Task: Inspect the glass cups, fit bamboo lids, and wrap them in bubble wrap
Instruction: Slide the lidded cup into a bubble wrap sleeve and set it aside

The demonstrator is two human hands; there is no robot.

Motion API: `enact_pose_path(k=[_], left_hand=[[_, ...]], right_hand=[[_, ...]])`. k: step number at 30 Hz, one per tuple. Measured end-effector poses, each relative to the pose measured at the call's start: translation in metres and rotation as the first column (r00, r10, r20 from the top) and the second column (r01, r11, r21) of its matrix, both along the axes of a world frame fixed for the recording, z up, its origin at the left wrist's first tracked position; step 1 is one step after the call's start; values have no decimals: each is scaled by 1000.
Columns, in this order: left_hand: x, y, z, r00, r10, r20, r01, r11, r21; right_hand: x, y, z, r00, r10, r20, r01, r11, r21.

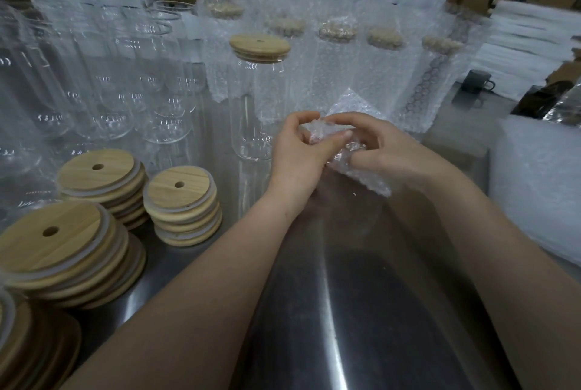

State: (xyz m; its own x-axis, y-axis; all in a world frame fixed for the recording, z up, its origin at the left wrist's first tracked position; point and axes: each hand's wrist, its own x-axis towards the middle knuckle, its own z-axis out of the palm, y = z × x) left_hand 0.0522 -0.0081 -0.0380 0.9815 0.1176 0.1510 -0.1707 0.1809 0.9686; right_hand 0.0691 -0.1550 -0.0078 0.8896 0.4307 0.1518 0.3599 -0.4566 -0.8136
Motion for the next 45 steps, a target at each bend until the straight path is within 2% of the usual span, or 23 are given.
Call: enact_pose_path(k=[8, 13, 19, 26, 31, 36, 41, 43, 45], left_hand=[[3, 1, -2, 998, -57, 33, 54, 995, 86], [6, 2, -6, 995, 52, 80, -65, 983, 174], [9, 0, -11, 975, 156, 161, -199, 932, 304], [2, -3, -7, 985, 60, 160, -115, 924, 364], [5, 0, -9, 983, 103, 155, -159, 897, 413], [9, 3, -14, 971, 201, 126, -234, 904, 359], [12, 4, -17, 962, 226, 157, -269, 889, 370], [15, 4, -18, 962, 226, 152, -268, 890, 370], [17, 3, -19, 965, 228, 127, -259, 894, 365]], right_hand=[[2, 0, -3, 982, -152, 114, 143, 986, 83], [5, 1, -5, 949, -240, 205, 219, 969, 118], [6, 3, -6, 903, -291, 315, 277, 957, 90], [4, 9, -4, 878, -329, 347, 322, 943, 81], [5, 6, -2, 789, -449, 419, 444, 889, 115], [2, 9, 2, 725, -582, 369, 535, 813, 230], [-5, 17, 10, 693, -642, 327, 548, 765, 339], [-12, 24, 16, 646, -645, 408, 519, 763, 386], [-21, 36, 24, 627, -574, 527, 403, 818, 411]])
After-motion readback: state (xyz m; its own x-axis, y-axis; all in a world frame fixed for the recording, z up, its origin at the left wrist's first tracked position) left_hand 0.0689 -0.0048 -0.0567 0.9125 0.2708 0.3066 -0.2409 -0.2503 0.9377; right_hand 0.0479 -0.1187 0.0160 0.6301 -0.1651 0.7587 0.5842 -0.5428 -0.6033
